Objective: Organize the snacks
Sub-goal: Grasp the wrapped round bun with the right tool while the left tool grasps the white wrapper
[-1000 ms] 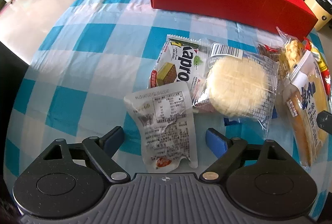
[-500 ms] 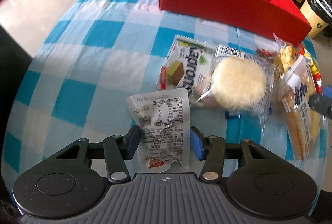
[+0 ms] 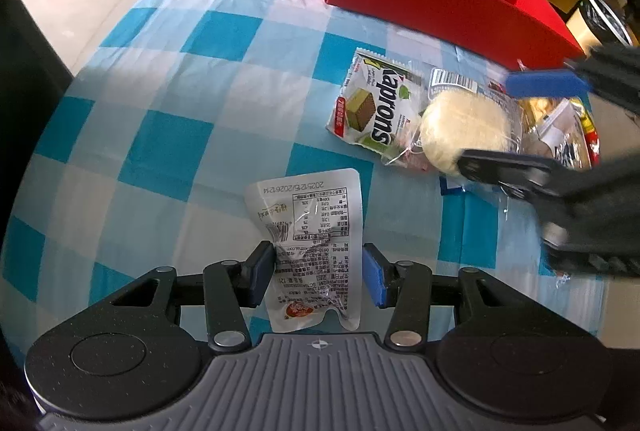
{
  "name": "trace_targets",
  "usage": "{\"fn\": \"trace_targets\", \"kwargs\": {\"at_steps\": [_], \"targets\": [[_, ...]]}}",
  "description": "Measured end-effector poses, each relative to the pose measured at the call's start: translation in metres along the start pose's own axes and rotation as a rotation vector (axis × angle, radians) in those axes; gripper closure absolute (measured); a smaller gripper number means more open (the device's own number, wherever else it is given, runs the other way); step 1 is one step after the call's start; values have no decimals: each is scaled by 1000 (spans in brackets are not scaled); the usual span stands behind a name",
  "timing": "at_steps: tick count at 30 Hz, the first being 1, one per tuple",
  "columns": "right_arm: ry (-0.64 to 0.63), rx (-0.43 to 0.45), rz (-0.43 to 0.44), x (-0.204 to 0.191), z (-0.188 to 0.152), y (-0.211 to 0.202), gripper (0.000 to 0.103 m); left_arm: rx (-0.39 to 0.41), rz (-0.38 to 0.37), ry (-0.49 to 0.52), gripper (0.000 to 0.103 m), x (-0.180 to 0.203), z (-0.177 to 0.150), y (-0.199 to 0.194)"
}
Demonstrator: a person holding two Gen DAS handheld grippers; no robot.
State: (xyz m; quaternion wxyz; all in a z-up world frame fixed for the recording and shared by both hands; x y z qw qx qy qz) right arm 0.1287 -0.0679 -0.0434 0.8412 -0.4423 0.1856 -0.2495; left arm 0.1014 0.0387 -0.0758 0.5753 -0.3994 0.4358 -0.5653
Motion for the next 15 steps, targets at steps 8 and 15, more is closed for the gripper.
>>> {"fn": "trace_targets", "kwargs": {"at_steps": [8, 15], "targets": [[34, -62, -65, 6, -7, 32, 40, 7, 42, 53, 43, 5, 0, 6], [223, 8, -54, -4, -25, 8, 47, 32, 99, 101, 43, 12, -5, 5]]}}
Point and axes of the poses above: each gripper's, at about its wrist camera, not at the fingertips, and y roughly the way its jaws point, x to its right, z to its top, the point moved 3 cm from there along y, roughly the way its jaws point, and after that the axes turned 9 degrees about z, right-handed, at the moved point
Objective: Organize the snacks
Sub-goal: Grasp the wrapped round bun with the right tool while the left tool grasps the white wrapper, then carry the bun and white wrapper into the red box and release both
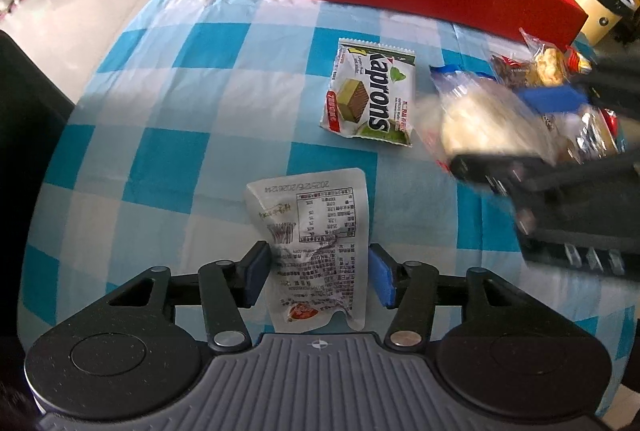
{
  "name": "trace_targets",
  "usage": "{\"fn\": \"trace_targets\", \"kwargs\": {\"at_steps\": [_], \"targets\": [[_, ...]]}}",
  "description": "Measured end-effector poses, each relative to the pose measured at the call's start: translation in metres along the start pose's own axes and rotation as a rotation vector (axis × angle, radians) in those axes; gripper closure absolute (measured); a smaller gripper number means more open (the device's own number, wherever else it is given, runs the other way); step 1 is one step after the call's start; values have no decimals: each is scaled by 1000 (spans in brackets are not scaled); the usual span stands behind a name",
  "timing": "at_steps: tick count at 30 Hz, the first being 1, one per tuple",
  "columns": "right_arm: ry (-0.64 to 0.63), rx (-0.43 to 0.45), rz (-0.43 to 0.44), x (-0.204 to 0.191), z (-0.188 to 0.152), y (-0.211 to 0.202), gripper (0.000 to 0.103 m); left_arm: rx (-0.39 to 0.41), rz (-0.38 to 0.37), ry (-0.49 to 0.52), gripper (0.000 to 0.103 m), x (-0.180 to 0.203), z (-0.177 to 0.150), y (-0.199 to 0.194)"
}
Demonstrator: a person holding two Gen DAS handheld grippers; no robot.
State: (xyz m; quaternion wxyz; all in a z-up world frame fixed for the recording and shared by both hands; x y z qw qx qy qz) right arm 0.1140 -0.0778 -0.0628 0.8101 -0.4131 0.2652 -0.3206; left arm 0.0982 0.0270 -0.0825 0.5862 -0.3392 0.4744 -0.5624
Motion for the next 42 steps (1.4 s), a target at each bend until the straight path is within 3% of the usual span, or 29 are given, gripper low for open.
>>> {"fn": "trace_targets", "kwargs": {"at_steps": [6, 9, 11, 16, 20, 23, 25, 27, 37, 42], "targets": [[136, 34, 17, -17, -43, -23, 48, 19, 32, 41, 42, 8, -7, -3], [171, 55, 2, -23, -63, -29, 49, 40, 76, 69, 29, 13, -10, -3], [187, 72, -9, -24, -67, -32, 49, 43, 106, 66, 15, 13, -7, 0], [211, 86, 7, -16, -69, -27, 46, -10, 61, -29, 7, 1, 1, 12], [213, 78, 19, -9, -72, -21, 43, -28, 32, -74, 6, -5, 4, 16], [226, 77, 26, -5, -73, -19, 42, -14, 21, -70, 13, -3, 5, 15], [225, 74, 33, -5, -72, -20, 46, -2, 16, -58, 33, 1, 5, 10], [229, 72, 32, -5, -71, -22, 47, 9, 32, -34, 43, 6, 3, 4], [276, 189, 55, -3, -75, -65, 49, 8, 26, -46, 49, 9, -17, -21], [338, 221, 34, 9, -79, -72, 49, 74, 8, -20, 50, 17, -3, -36]]}}
Point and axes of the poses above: each gripper's, at about its wrist camera, not at the fingertips, and y roughly the way its jaws point, x to its right, z to its top, the point moved 3 cm from there along y, roughly the way its jaws point, and after that the axes turned 9 degrees about z, right-handed, at the moved point
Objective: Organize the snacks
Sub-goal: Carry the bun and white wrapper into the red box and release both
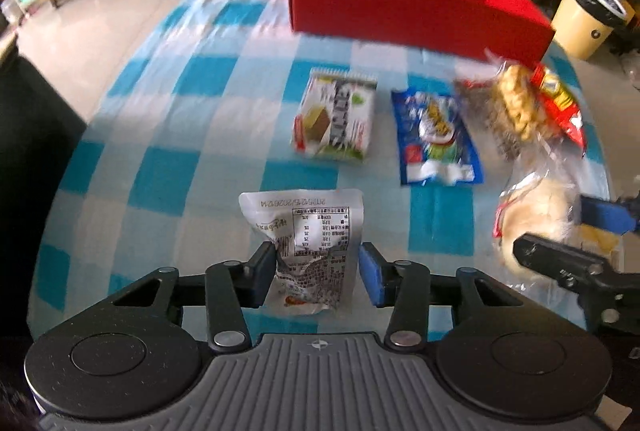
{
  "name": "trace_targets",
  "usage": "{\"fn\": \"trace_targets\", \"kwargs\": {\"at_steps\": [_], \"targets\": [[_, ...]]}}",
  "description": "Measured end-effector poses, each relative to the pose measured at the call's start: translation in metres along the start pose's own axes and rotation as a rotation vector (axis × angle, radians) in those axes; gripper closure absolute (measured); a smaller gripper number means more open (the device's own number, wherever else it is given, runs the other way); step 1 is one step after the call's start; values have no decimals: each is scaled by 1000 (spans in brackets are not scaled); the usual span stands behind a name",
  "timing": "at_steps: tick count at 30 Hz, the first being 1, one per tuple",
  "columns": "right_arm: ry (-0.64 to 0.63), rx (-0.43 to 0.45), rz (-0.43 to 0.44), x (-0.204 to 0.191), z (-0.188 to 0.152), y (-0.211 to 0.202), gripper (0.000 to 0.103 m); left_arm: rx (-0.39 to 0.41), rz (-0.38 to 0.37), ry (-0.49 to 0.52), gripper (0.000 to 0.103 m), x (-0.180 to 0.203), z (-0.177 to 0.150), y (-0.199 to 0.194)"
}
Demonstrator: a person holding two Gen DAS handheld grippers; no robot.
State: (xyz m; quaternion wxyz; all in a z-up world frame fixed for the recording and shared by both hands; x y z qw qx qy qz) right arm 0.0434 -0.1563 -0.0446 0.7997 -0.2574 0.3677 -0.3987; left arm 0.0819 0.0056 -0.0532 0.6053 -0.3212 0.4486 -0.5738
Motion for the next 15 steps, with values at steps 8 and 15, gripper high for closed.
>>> {"fn": "trace_targets", "kwargs": {"at_steps": [8, 15], "targets": [[11, 38, 22, 3, 15, 1, 49, 18, -46, -22, 68, -1, 22, 2], [42, -5, 4, 15, 13, 14, 49, -7, -27, -32, 19, 3, 23, 22]]}}
Point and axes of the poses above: each gripper's, at about its wrist camera, not at the fingertips, and y roughly the way its jaws point, x to its right, z to its top, the point moved 3 cm from there along y, roughly the way its jaws point, and after that the axes turned 9 degrees about z, right-handed, at the moved point
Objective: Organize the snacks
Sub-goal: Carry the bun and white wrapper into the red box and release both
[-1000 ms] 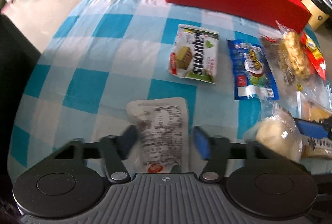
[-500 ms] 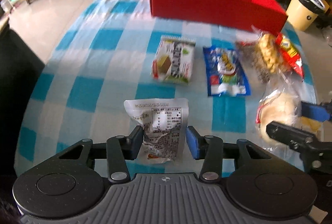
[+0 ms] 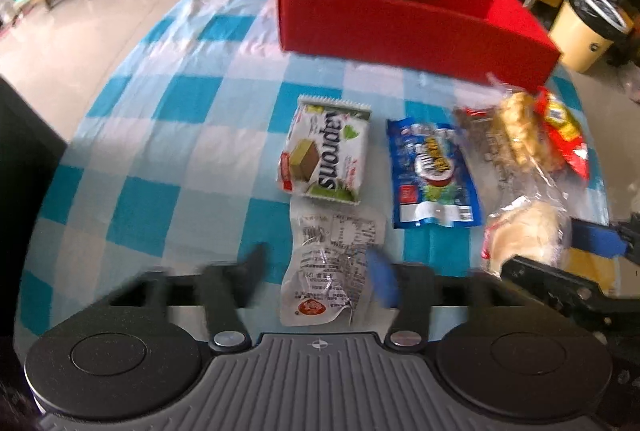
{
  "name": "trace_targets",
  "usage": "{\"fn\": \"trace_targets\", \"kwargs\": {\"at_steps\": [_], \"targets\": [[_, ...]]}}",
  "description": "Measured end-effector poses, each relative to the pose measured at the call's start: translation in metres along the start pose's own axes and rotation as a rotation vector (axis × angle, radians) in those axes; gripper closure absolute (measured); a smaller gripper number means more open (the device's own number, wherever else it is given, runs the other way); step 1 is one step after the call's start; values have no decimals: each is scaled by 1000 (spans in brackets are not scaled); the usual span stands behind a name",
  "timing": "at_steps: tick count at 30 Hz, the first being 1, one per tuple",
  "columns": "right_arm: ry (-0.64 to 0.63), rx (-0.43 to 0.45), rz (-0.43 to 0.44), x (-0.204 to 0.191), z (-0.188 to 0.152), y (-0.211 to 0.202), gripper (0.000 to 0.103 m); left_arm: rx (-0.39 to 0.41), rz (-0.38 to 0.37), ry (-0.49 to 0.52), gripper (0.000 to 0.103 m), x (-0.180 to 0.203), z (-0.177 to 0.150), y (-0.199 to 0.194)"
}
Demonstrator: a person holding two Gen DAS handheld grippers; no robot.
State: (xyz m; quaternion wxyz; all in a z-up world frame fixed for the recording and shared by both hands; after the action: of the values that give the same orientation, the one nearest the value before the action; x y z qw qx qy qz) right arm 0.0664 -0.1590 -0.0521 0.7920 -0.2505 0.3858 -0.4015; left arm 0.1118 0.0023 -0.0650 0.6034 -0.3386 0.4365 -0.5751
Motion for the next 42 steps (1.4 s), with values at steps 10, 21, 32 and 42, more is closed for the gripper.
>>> {"fn": "trace_targets", "kwargs": {"at_steps": [10, 21, 32, 42], "targets": [[22, 4, -3, 8, -1, -8, 49, -52, 18, 52, 38, 12, -20, 17], [35, 55, -2, 12, 3, -22, 49, 15, 6, 38, 39, 13, -17, -11], [33, 44, -4, 13, 3, -18, 49, 31, -2, 48, 39, 11, -18, -14], [42, 64, 0, 15, 4, -23, 49, 23, -90, -26, 39, -3, -16, -31]]}}
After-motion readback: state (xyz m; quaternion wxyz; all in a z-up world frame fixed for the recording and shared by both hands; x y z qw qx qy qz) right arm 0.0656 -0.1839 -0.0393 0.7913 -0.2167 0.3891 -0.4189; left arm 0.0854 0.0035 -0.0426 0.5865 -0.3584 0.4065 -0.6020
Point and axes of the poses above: each gripper's, at about its wrist camera, not at the fingertips, and y roughly the way its jaws point, x to its right, z to its top, the point moved 3 cm from there along y, roughly the way its jaws point, and after that the axes turned 9 degrees about z, right-handed, at the moved point
